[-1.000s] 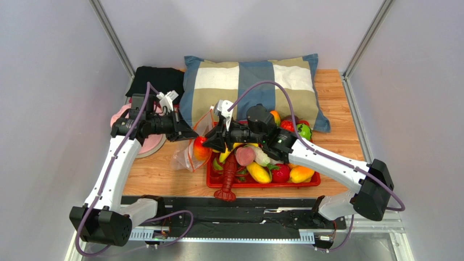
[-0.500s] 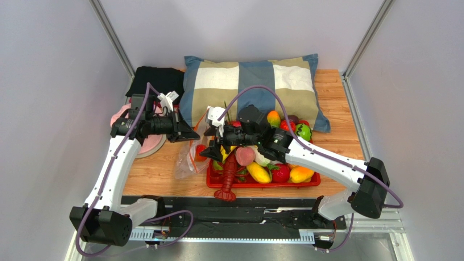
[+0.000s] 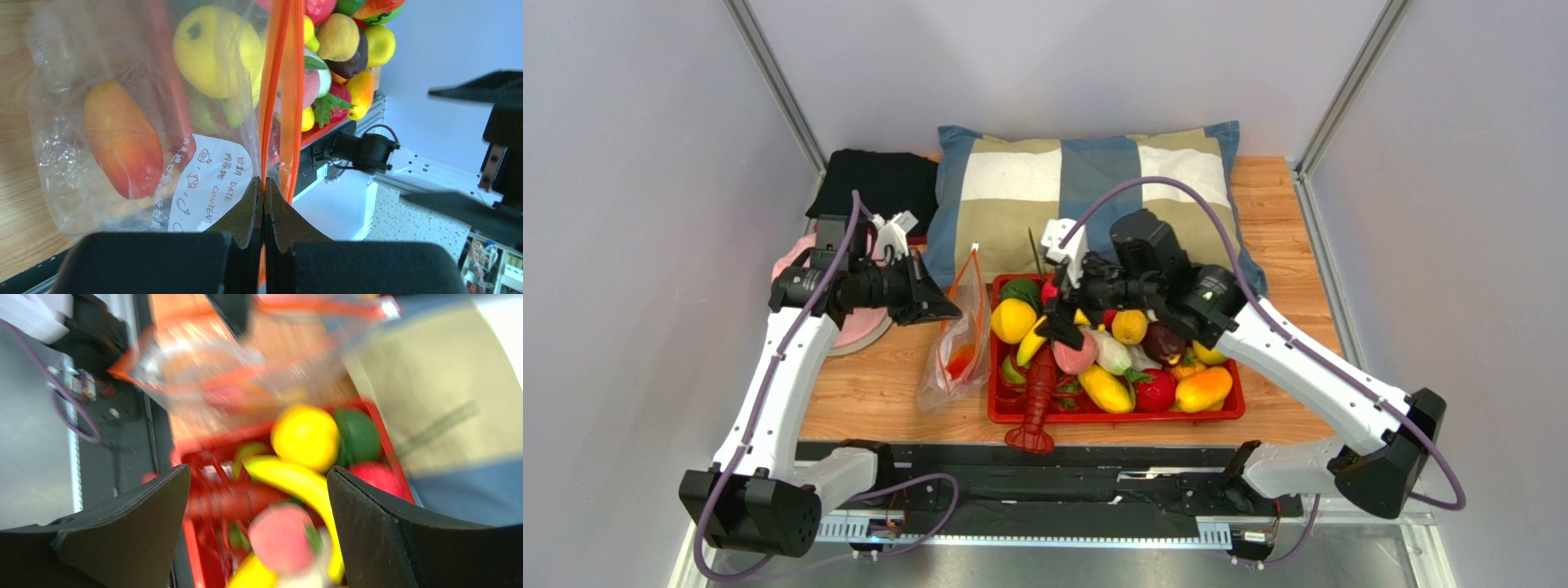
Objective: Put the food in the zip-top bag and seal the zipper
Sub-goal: Pick up the fake fruit from the bin.
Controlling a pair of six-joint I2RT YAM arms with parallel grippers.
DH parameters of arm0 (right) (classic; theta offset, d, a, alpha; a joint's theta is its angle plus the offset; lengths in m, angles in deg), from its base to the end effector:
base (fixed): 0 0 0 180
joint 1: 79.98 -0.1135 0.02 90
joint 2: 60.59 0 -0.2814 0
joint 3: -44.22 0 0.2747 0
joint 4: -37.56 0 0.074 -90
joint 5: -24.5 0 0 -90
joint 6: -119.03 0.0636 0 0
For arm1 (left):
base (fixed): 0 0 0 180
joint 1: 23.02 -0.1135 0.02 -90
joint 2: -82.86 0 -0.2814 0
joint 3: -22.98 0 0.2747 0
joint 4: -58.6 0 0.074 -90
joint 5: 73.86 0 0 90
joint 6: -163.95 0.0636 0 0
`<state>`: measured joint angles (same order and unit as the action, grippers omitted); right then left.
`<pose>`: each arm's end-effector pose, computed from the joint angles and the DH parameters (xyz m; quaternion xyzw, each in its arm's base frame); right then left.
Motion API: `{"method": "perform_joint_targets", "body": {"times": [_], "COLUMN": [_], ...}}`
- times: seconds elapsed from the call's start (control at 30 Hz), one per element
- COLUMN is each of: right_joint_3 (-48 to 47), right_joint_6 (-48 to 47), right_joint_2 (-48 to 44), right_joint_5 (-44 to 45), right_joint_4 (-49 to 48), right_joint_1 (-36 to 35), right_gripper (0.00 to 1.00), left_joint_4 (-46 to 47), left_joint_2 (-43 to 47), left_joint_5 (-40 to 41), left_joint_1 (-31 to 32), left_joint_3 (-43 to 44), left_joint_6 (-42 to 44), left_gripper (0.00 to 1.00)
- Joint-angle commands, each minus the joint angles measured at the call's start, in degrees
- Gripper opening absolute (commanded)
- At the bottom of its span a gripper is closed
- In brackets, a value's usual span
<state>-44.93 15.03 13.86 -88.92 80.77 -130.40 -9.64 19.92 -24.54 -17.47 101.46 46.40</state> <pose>0.1886 0.2678 0.3911 -0.5364 0.6567 0.3221 0.4210 0.2256 -0.0636 0.3405 -0.0604 0.8933 -0.4011 0.1936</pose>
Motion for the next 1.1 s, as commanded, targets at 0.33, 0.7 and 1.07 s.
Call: {"method": "perform_joint_targets", "body": {"times": [0.33, 0.7, 1.07], "right_joint_3": [10.35, 11.66, 18.61], "right_joint_6": [-16.49, -10.17, -19.57], "right_joint_2": [-4.94, -0.89, 1.91], "right_joint_5": [13.66, 0.31, -1.28], "right_joint_4": [21.09, 10.82, -2.20], "right_joint_1": [9.54, 12.37, 7.88], "right_gripper": [0.83, 0.89, 0.94], "left_joint_4": [-3.27, -2.39, -1.95], "left_joint_2": [-0.43, 0.89, 1.76], "left_joint_5": [12.39, 13.00, 13.44], "left_joint_1": [-0.09, -0.09, -0.09], "left_joint_3": [3.74, 2.25, 1.63], "left_joint_6": [3.91, 3.64, 4.17], "left_gripper": [0.00, 0.00, 0.00]}}
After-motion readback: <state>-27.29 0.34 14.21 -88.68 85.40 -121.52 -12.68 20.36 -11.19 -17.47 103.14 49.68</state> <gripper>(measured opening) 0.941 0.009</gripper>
